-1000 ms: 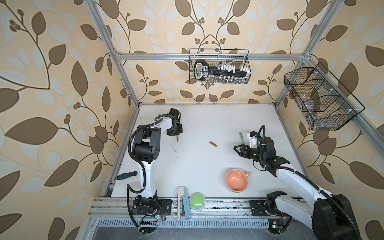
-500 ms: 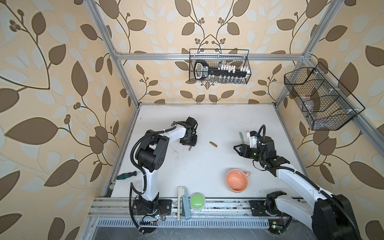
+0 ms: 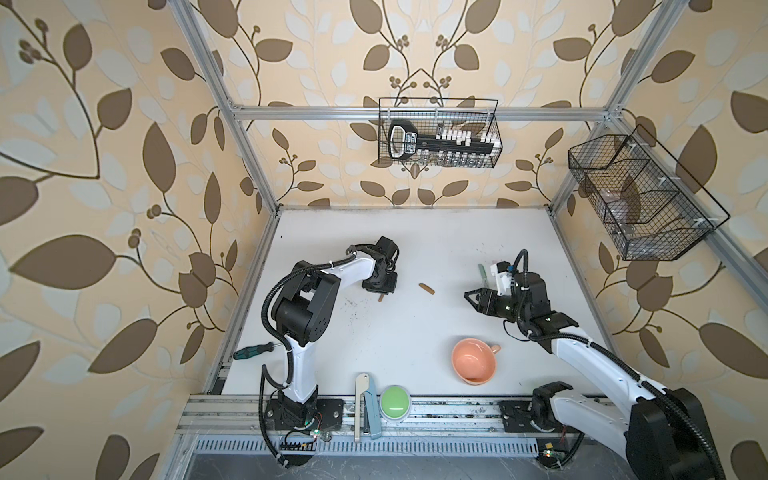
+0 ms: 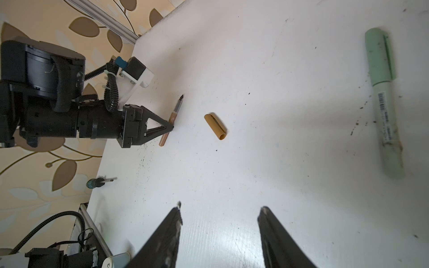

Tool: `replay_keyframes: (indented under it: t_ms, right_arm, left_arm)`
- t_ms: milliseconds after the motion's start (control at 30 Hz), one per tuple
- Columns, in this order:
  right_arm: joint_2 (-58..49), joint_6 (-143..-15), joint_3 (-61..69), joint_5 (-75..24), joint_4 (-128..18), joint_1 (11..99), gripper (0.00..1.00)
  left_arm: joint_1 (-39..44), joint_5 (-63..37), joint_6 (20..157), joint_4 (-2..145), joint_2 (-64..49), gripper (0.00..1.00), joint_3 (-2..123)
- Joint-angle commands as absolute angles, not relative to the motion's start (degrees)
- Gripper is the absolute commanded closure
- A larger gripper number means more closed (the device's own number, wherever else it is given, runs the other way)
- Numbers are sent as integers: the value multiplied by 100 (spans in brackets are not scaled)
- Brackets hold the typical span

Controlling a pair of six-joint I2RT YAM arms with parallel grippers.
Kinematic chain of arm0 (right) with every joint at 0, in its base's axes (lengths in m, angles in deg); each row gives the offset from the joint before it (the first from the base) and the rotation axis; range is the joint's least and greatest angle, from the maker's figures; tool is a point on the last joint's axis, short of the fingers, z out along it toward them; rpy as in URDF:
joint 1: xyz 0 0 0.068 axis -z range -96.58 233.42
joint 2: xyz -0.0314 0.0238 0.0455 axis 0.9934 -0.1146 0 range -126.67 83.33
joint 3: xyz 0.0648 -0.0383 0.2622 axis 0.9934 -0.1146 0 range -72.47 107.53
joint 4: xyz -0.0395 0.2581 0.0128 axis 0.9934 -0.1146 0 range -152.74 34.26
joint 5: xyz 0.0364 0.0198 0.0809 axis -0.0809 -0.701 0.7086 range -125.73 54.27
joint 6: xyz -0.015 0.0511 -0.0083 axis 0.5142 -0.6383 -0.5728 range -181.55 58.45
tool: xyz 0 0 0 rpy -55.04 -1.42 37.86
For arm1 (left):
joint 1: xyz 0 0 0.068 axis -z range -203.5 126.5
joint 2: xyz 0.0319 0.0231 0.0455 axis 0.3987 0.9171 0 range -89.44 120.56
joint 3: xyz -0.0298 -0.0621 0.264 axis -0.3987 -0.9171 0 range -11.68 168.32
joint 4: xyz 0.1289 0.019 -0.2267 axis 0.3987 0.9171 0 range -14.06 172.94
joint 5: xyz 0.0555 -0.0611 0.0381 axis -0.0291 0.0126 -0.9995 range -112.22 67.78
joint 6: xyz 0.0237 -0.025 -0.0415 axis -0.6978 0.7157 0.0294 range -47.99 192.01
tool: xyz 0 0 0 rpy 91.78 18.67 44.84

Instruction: Insert the pens into the pen caps

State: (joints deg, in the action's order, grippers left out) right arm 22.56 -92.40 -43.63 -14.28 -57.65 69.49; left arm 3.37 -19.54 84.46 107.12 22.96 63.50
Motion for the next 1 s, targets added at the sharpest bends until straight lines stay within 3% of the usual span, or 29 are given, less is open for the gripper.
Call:
replay_keyframes:
  t_ms: [0, 200, 533, 800, 967]
  right_arm:
    - [2235, -9310, -4171, -1499, -5681, 6859, 44]
    - [1790, -9340, -3986, -1668, -5515, 6461, 45]
    - [313, -9745, -3197, -1714, -4475, 5674, 44]
    - [-1165, -10045, -2279, -1429, -4020, 5168, 45]
    - [-1483, -10326, -2216, -1362, -3705, 5106, 45]
  left_arm:
    - [409, -1683, 8520, 10836, 2570, 86, 6208]
    - [409, -1428, 8511, 10643, 2284, 92, 6112]
    - [493, -170, 8477, 9688, 1156, 90, 5435]
    - [805, -297, 8394, 9564, 964, 92, 5282]
    - [907, -285, 8433, 9544, 832, 92, 5270]
